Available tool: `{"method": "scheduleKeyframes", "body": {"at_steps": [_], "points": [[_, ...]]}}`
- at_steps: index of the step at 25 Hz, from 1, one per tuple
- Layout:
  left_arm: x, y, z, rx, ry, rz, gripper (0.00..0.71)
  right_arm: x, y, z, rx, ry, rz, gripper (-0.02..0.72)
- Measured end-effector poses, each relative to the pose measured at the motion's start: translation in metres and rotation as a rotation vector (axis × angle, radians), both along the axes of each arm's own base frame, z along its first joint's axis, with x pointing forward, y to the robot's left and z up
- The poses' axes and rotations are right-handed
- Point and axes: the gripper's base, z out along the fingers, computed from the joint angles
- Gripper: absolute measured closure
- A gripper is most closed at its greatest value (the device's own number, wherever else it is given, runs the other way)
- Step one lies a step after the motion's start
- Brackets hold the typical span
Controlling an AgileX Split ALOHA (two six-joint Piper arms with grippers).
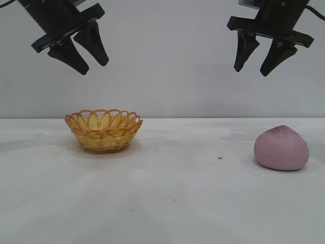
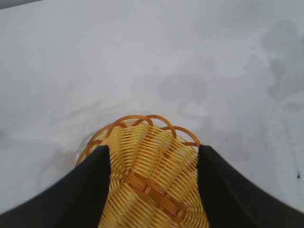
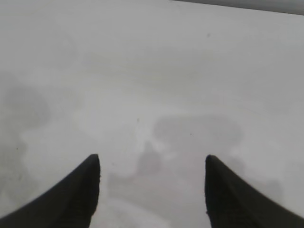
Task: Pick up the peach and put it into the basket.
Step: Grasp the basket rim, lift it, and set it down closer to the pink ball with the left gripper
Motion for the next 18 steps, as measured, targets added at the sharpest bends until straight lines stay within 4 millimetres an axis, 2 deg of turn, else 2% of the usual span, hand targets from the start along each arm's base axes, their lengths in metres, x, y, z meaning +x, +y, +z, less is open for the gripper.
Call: {"method": "scheduleKeyframes", "body": {"at_steps": [13, 18], "points": [[-0.0001, -0.0001, -0.0001, -0.001, 0.002, 0.000, 0.324, -0.0002, 0.0000, -0.0001, -0.007, -0.002, 0.013, 0.248], [-0.0004, 0.0025, 0.0071, 0.101, -0.001, -0.087, 0.324, -0.0005, 0.0001, -0.0002, -0.007, 0.001, 0.014, 0.248]]}}
